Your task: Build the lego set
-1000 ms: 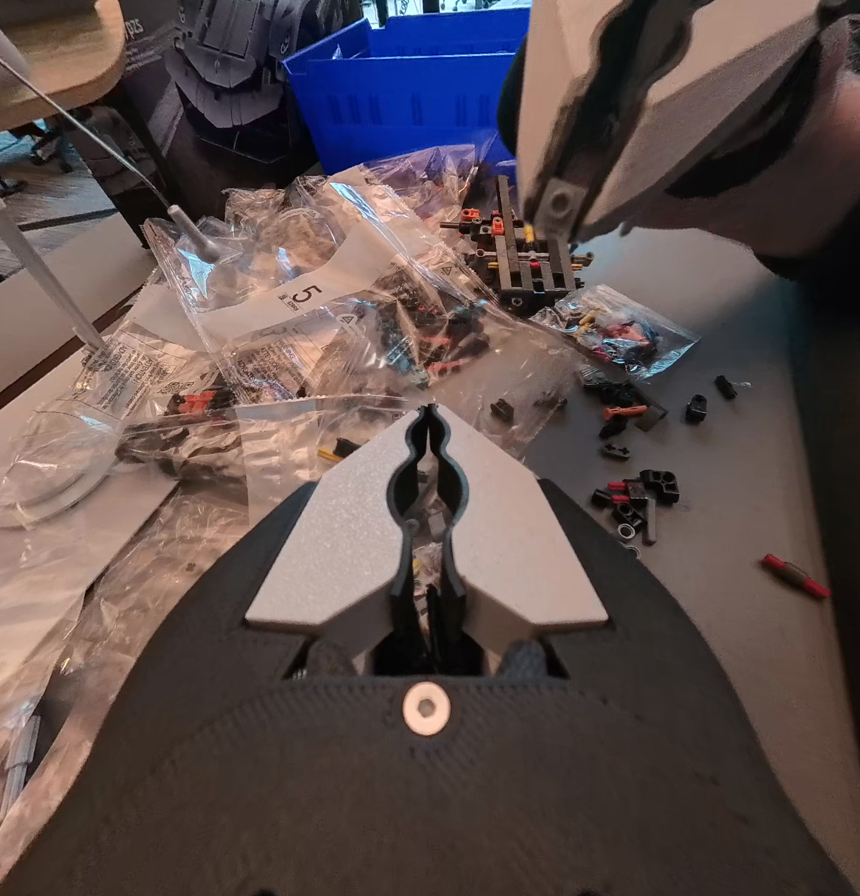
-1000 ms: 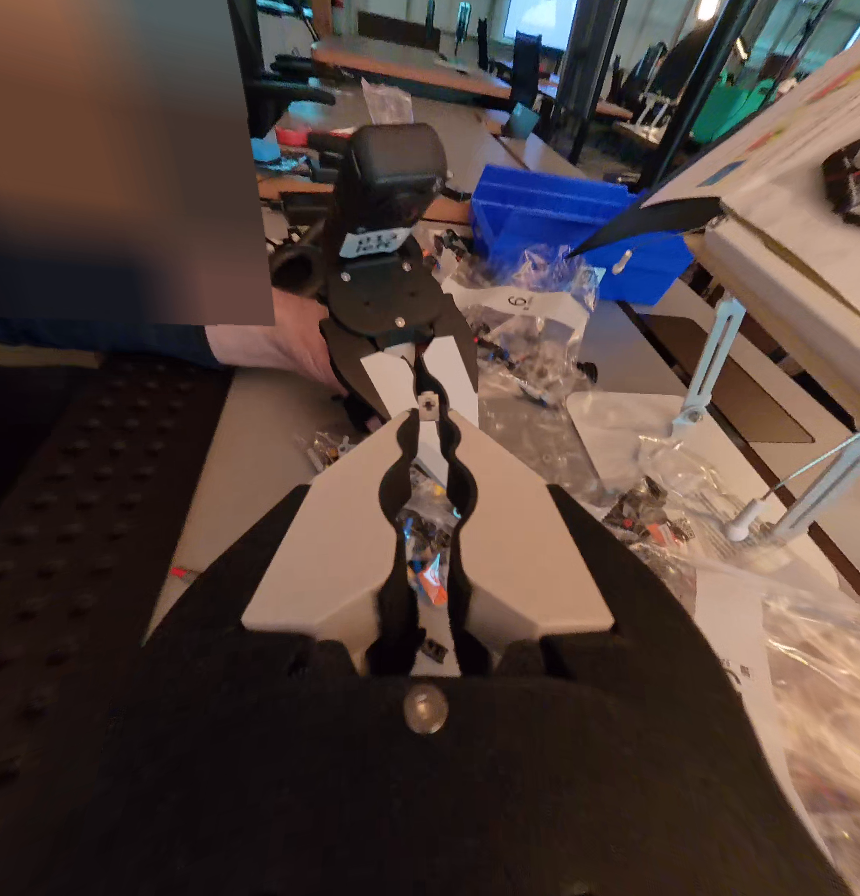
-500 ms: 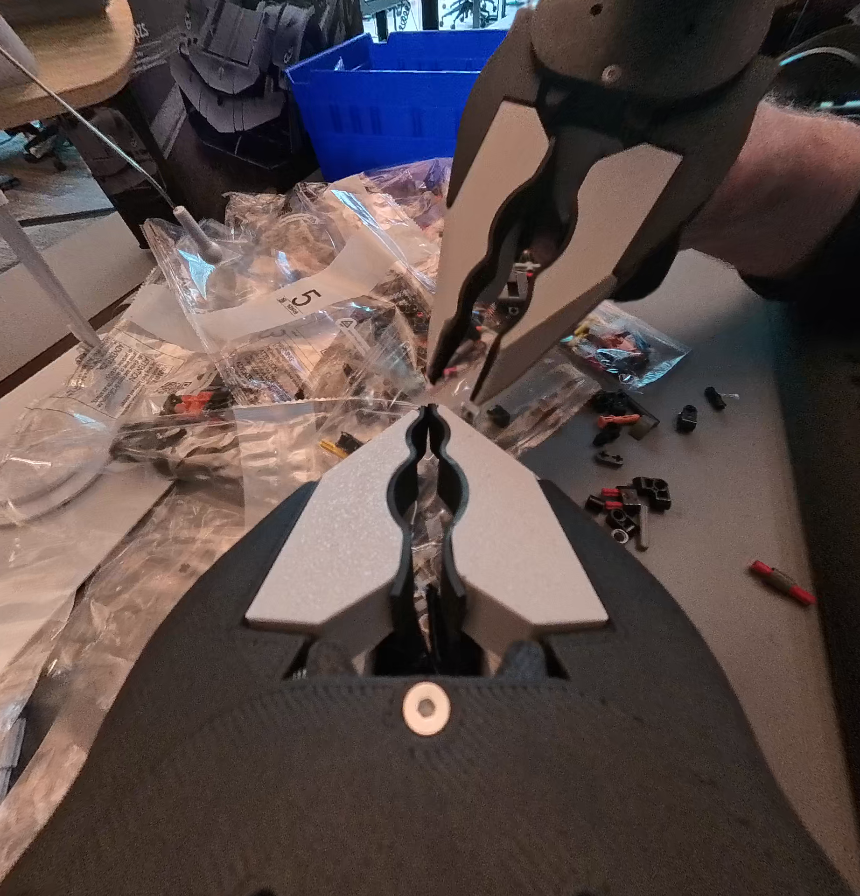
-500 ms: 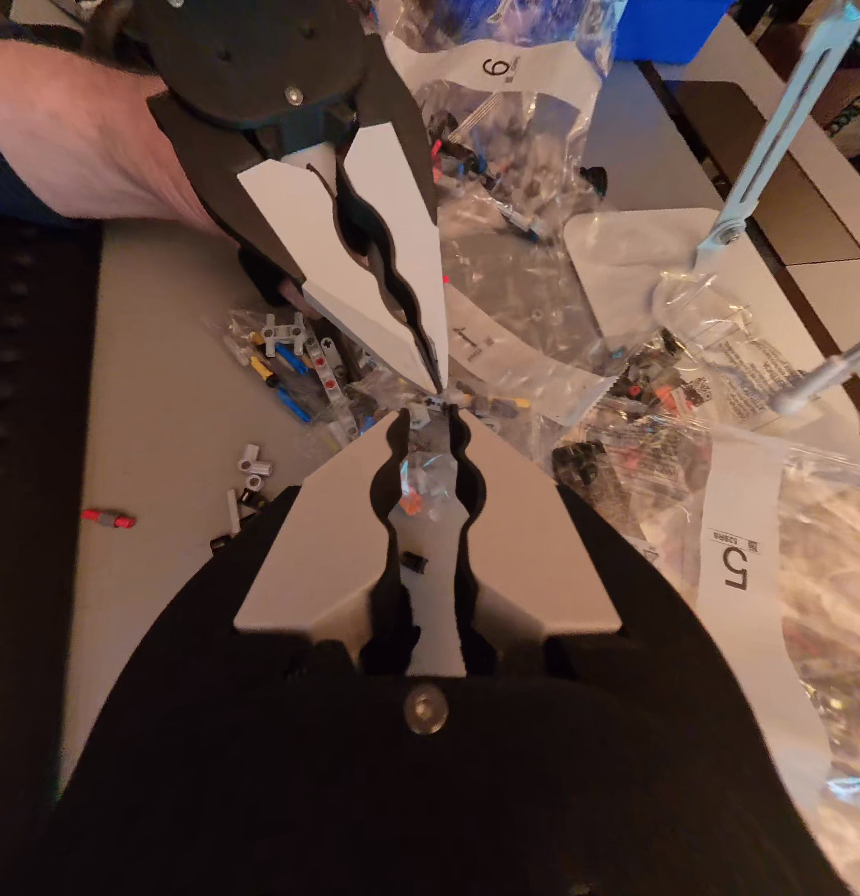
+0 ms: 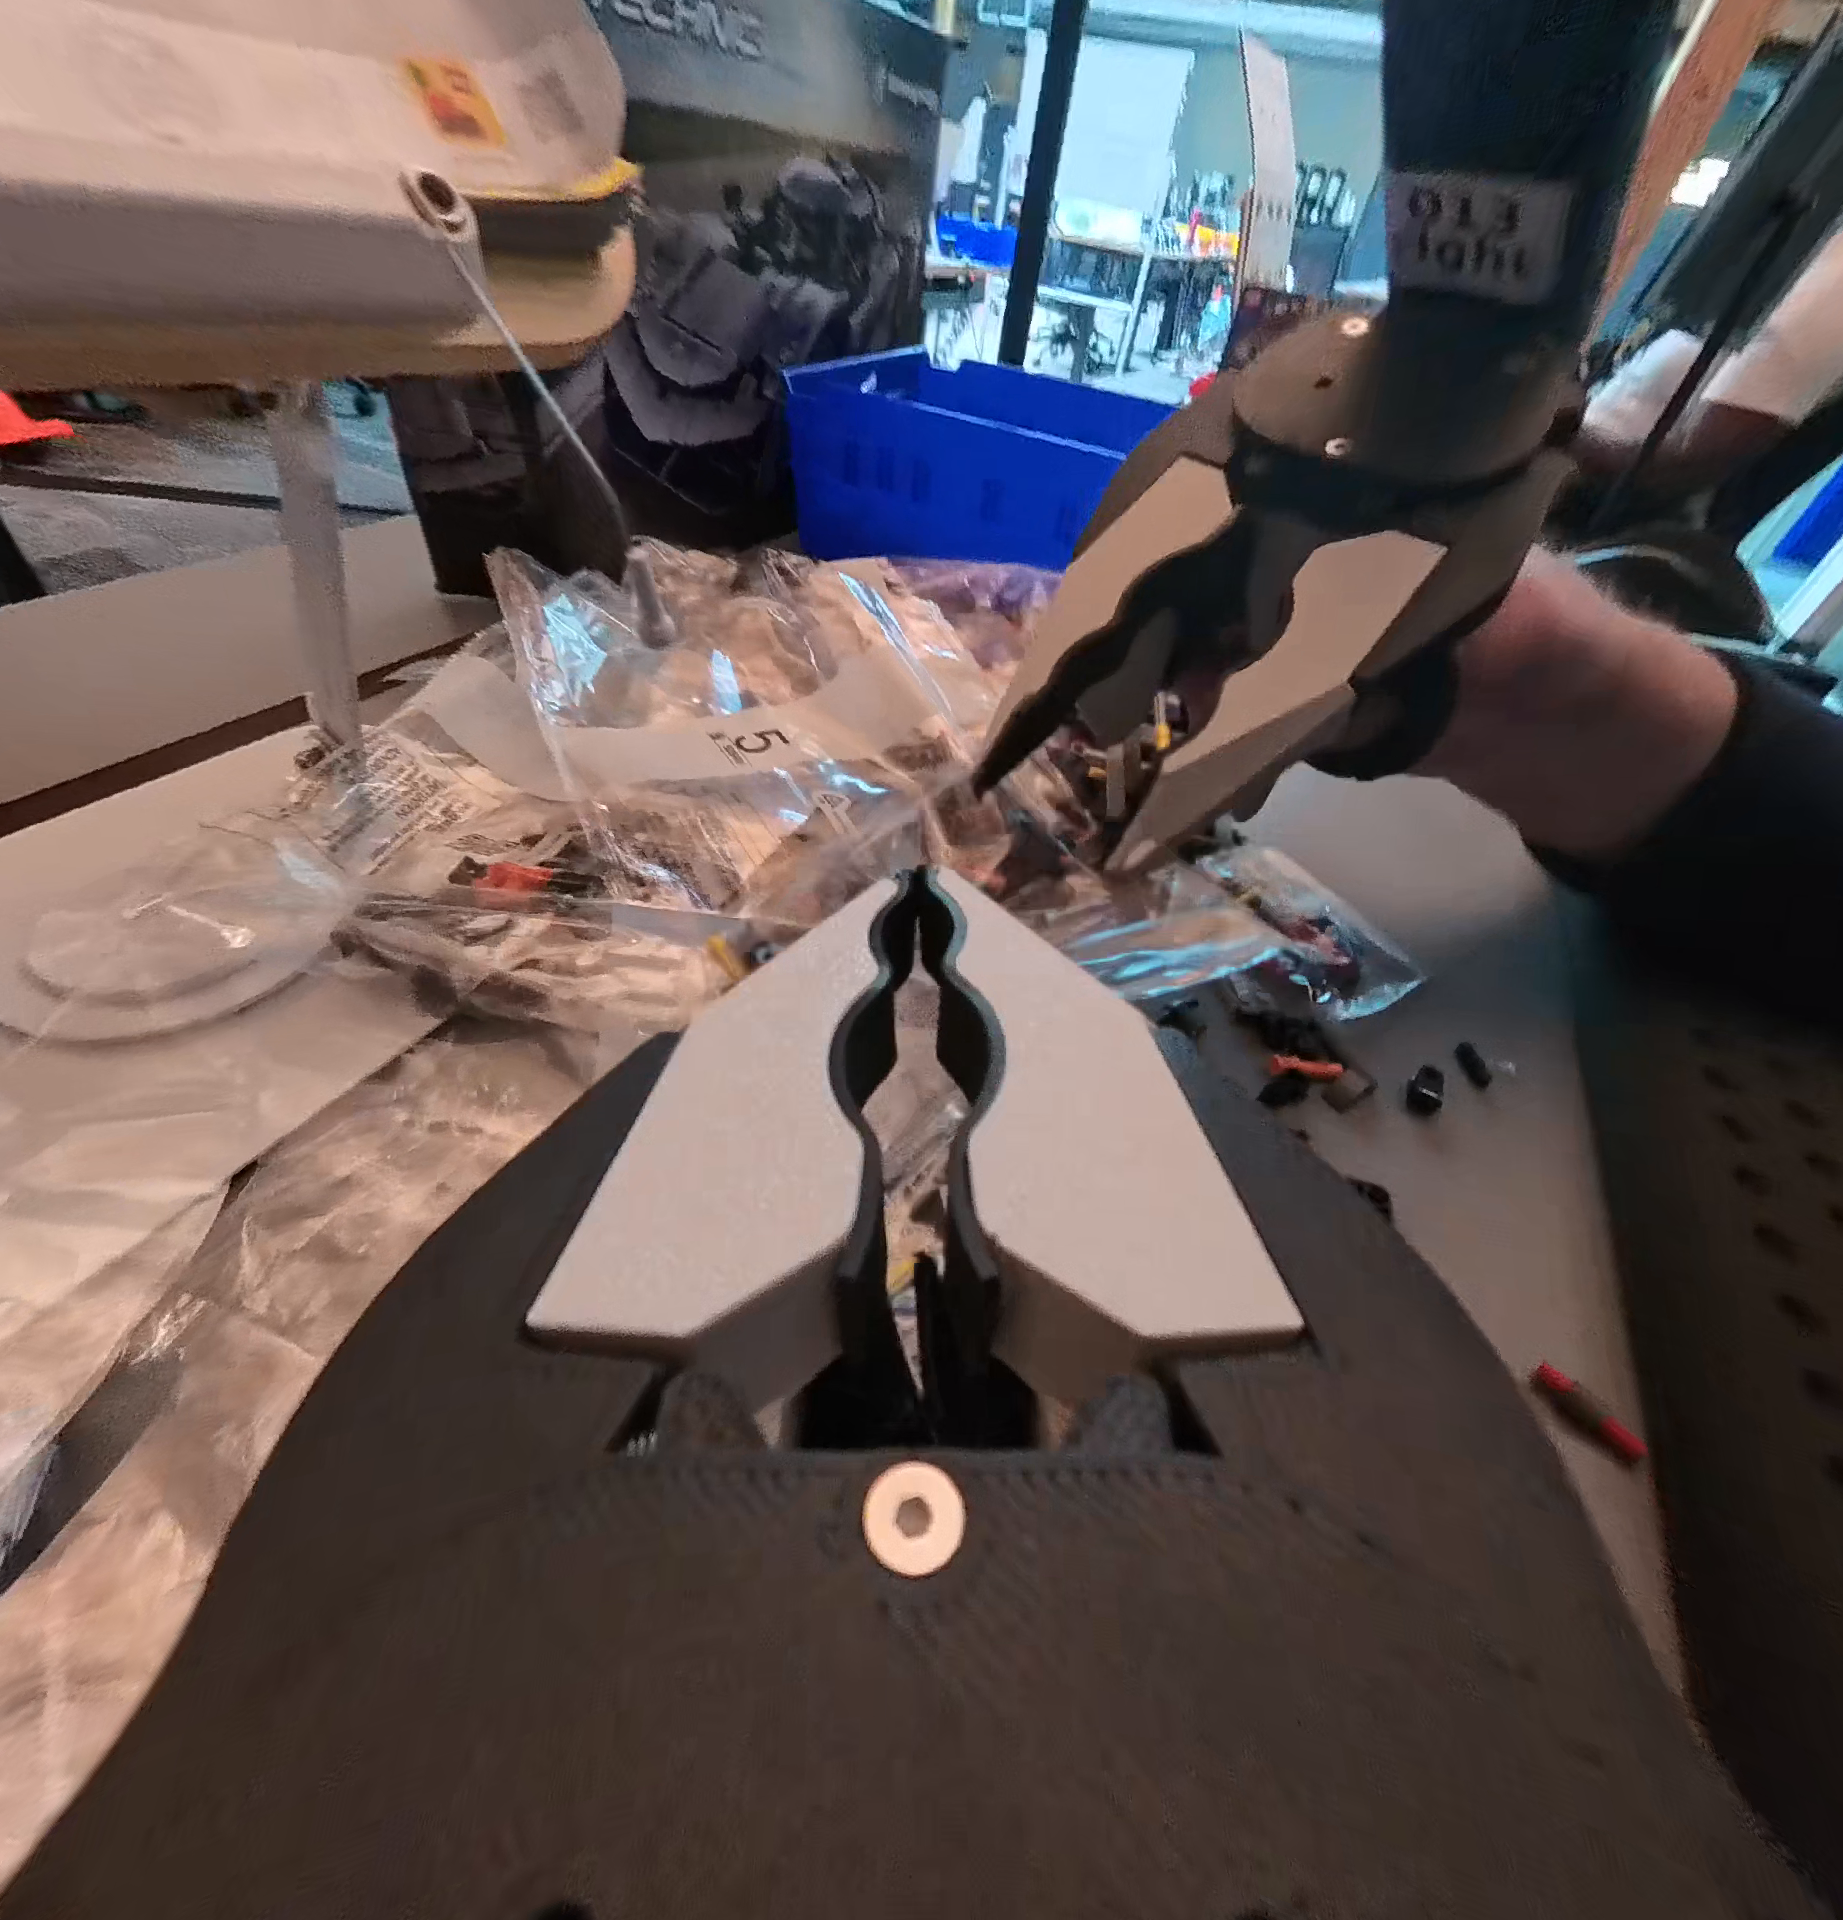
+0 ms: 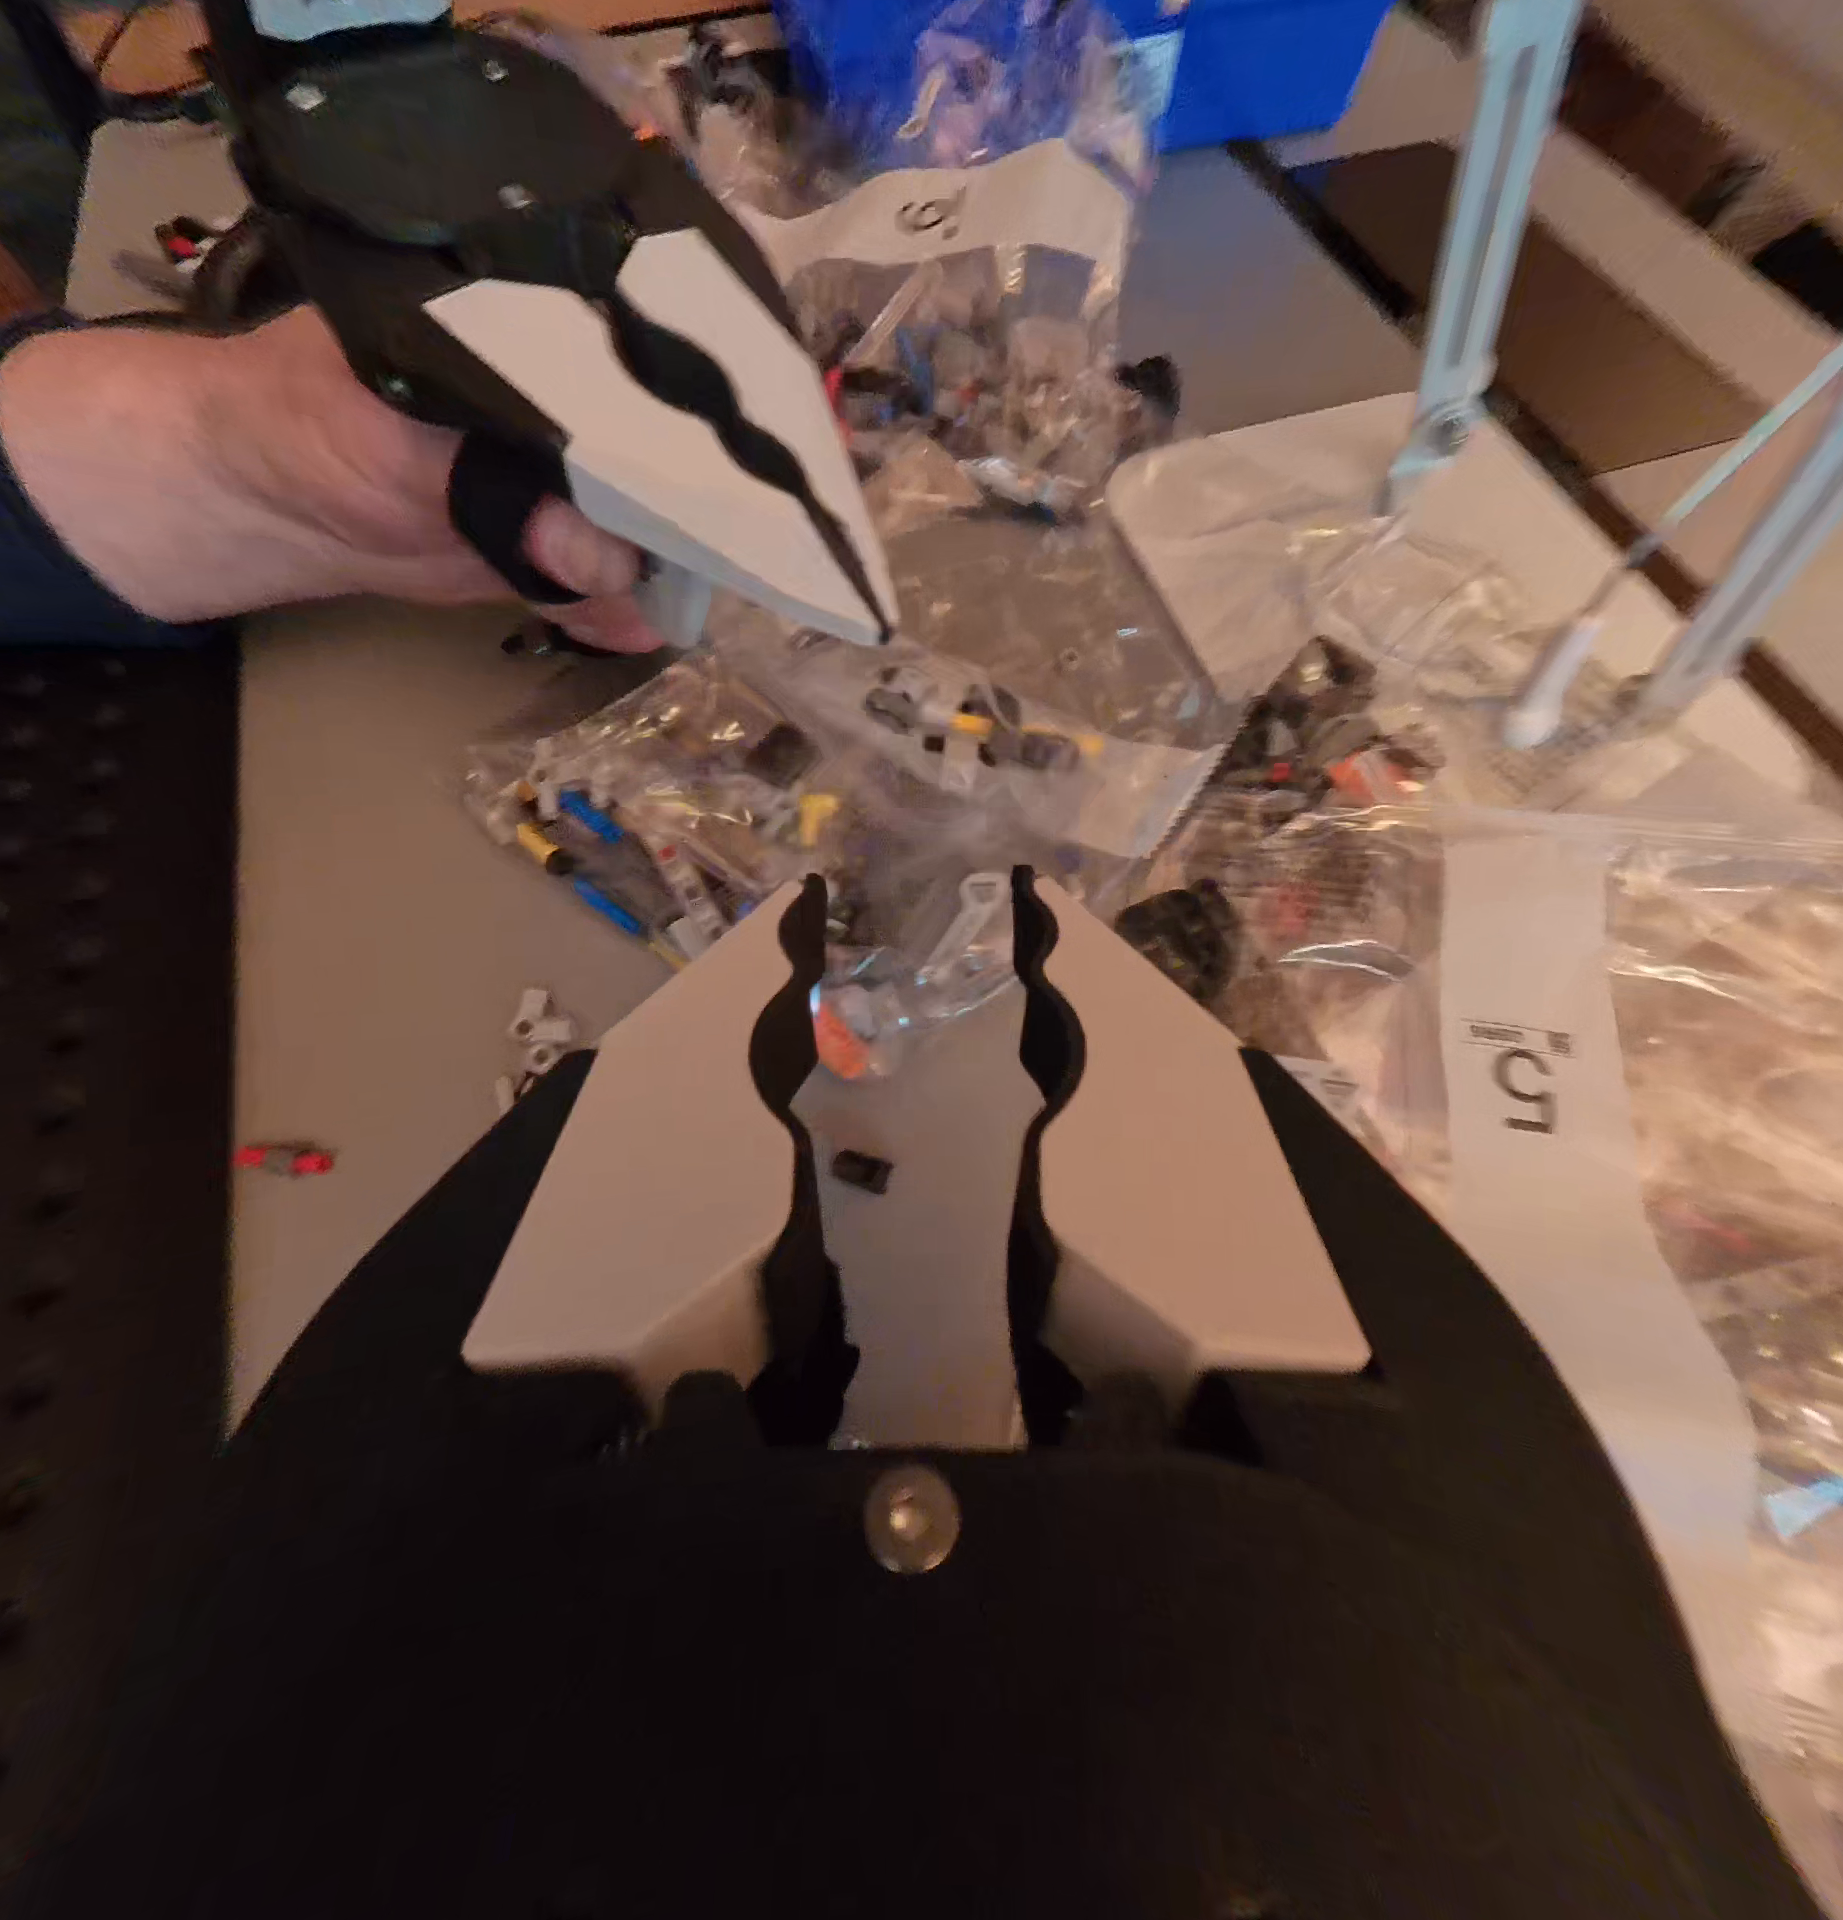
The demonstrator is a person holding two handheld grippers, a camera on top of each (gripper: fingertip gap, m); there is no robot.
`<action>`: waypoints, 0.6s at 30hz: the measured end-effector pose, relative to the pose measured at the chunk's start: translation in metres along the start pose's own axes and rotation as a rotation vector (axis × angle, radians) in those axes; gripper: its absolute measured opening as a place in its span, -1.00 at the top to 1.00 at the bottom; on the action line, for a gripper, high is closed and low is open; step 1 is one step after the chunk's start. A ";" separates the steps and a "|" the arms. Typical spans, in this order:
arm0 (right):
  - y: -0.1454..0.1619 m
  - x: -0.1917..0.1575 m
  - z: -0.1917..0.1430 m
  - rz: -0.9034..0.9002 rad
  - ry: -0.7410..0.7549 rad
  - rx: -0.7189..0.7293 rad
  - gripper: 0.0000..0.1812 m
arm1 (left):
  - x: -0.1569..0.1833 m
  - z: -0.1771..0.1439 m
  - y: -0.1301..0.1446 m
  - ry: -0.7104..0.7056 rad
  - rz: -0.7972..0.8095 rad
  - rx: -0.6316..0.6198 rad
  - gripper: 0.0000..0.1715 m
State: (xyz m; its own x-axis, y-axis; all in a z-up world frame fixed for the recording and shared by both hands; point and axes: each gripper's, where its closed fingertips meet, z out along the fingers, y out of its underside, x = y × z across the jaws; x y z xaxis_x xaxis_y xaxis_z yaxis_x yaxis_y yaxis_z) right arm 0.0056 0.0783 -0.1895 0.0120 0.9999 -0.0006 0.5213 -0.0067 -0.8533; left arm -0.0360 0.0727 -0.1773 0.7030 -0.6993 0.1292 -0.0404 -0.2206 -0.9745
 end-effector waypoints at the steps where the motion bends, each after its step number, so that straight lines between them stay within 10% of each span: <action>1: -0.006 0.005 -0.005 -0.001 0.032 0.035 0.64 | -0.002 -0.001 -0.002 -0.003 -0.011 0.011 1.00; 18: -0.024 -0.028 0.035 0.077 -0.124 0.111 0.47 | 0.013 0.008 -0.011 0.046 -0.096 0.083 1.00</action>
State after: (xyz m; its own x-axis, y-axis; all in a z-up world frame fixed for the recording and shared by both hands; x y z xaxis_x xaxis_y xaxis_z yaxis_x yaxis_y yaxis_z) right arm -0.0370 0.0508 -0.1875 -0.0610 0.9901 -0.1265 0.4251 -0.0889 -0.9008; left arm -0.0204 0.0715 -0.1666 0.6677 -0.7083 0.2292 0.0858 -0.2326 -0.9688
